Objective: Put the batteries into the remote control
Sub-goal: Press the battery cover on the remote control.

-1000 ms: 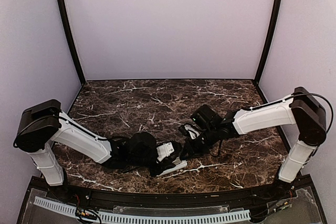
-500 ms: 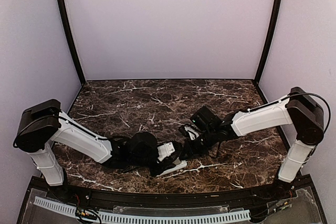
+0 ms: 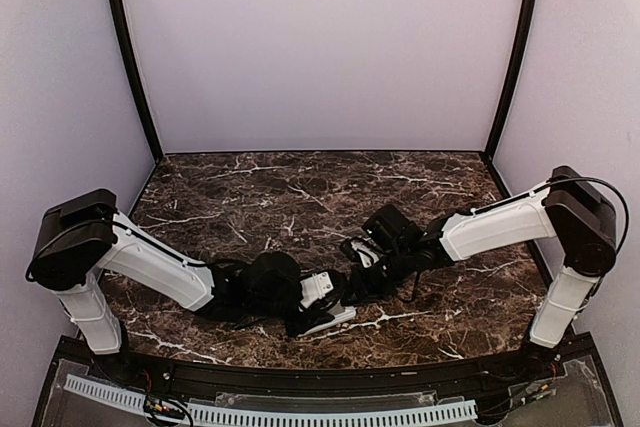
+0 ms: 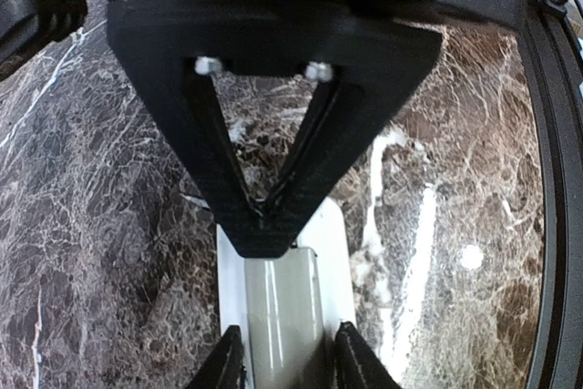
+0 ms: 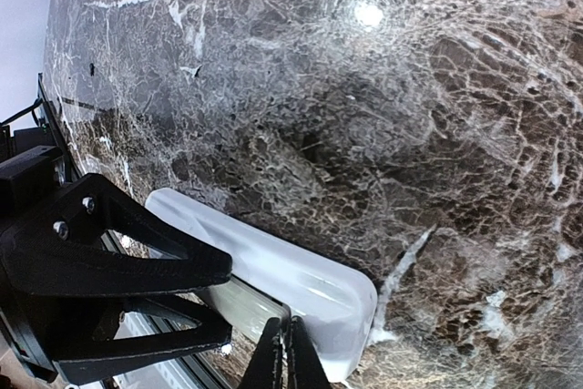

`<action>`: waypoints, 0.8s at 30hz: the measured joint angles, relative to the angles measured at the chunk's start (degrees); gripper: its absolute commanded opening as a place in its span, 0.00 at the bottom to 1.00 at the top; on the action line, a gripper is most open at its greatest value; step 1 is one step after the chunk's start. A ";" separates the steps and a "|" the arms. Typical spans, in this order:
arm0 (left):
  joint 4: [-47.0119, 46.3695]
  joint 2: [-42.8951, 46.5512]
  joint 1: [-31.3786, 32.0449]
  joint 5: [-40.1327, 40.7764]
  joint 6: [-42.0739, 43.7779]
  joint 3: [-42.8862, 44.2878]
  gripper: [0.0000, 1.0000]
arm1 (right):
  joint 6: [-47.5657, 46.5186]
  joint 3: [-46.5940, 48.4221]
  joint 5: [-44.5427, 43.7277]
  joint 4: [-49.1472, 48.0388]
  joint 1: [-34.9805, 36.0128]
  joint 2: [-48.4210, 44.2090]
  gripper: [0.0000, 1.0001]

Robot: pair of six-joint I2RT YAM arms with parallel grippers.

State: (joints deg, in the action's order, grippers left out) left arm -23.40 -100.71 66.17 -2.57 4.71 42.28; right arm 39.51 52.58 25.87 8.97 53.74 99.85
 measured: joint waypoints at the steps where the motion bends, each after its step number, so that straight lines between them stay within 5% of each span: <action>1: 0.20 0.02 0.00 -0.04 0.00 0.00 0.40 | 0.00 0.00 -0.02 0.00 0.00 0.00 0.04; 9: 3.39 1.84 0.00 -0.52 0.17 -0.37 0.58 | -0.02 -0.33 -0.09 -0.46 0.04 -0.11 0.04; 15: 4.68 6.60 0.00 -1.46 0.13 -0.57 0.61 | -0.09 -0.37 -0.22 -0.59 0.13 -0.13 0.04; 17: 4.24 8.46 0.00 -1.75 -0.07 -1.07 0.55 | -0.22 -0.37 -0.24 -0.59 0.15 -0.13 0.05; 20: 2.54 9.42 0.00 -2.47 -0.96 -1.99 0.27 | -0.66 -0.26 -0.44 -0.42 0.26 -0.20 0.05; 24: 1.81 6.56 0.00 -2.05 -1.51 -1.75 0.12 | -1.14 0.02 -1.07 0.07 0.57 -0.26 0.06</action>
State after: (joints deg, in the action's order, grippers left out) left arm -21.58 -94.15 66.17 -4.62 3.20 40.53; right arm 38.37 52.60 24.80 9.04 54.30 99.59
